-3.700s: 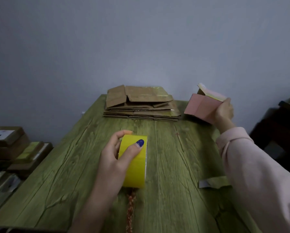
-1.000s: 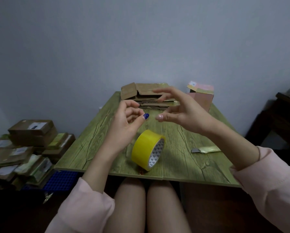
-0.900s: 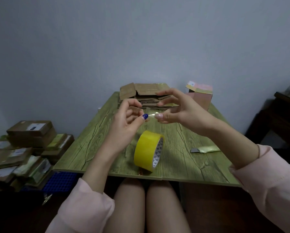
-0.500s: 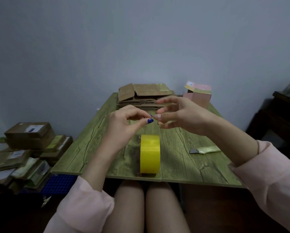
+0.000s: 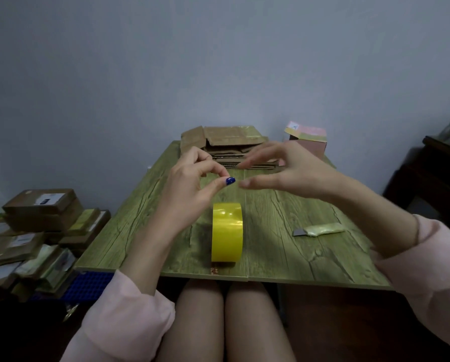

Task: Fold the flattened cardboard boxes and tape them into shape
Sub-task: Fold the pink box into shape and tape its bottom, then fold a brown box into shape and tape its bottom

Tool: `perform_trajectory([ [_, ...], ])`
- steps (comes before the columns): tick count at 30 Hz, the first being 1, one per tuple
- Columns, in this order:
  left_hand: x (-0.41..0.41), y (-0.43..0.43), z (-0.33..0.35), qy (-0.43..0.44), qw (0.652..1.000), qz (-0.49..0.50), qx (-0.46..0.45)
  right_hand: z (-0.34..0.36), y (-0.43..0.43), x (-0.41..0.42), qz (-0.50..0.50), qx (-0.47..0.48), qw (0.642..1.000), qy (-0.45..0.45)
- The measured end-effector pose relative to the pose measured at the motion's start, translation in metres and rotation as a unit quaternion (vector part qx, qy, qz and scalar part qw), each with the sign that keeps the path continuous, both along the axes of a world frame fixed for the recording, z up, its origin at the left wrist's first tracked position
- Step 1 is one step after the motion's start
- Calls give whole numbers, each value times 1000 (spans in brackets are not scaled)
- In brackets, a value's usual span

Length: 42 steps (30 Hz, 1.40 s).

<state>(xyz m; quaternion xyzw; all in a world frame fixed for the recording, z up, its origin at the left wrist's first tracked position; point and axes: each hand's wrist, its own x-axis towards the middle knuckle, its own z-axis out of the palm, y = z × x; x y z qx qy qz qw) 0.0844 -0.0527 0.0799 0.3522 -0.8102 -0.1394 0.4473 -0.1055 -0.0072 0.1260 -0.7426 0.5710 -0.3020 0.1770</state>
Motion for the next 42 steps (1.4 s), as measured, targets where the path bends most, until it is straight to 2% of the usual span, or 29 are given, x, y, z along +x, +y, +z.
perform_trajectory([
  [2, -2, -1, -1, 3, 1000, 0, -1, -2, -4, 15, -2, -63, 997, 50],
  [4, 0, -1, -3, 24, 1000, 4, 3, -2, -8, 23, -8, -95, 994, 60],
  [11, -2, 5, -12, 137, 988, 28, 67, 6, -16, 37, 16, -100, 986, 129],
  [14, -8, 18, -24, 157, 970, 75, 172, 6, -20, 39, 17, -106, 981, 161],
  [17, -12, 32, -45, 99, 940, 101, 309, 4, -26, 39, 14, -92, 980, 174],
  [19, -14, 35, -57, 96, 930, 90, 344, 3, -30, 41, 15, -78, 982, 169],
  [23, -3, 35, -59, 159, 939, 38, 301, 2, -43, 46, -4, -57, 992, 114],
  [27, 33, 33, -54, 187, 948, -1, 258, 0, -61, 56, 51, 47, 996, -54],
  [32, 67, 34, -65, 207, 945, -19, 254, -26, -83, 88, 97, 140, 981, -96],
  [34, 79, 31, -70, 187, 951, -4, 246, -38, -97, 95, 55, 92, 994, -31],
  [36, 92, 22, -75, 118, 972, 36, 198, -46, -107, 93, -14, 16, 998, 63],
  [38, 102, 8, -82, 0, 986, 116, 119, -52, -113, 84, -30, 31, 999, 19],
  [39, 106, 0, -84, -56, 982, 159, 85, -55, -114, 78, -28, 50, 998, -10],
  [42, 107, -18, -91, -206, 944, 247, 67, -65, -114, 66, -30, 73, 997, 8],
])
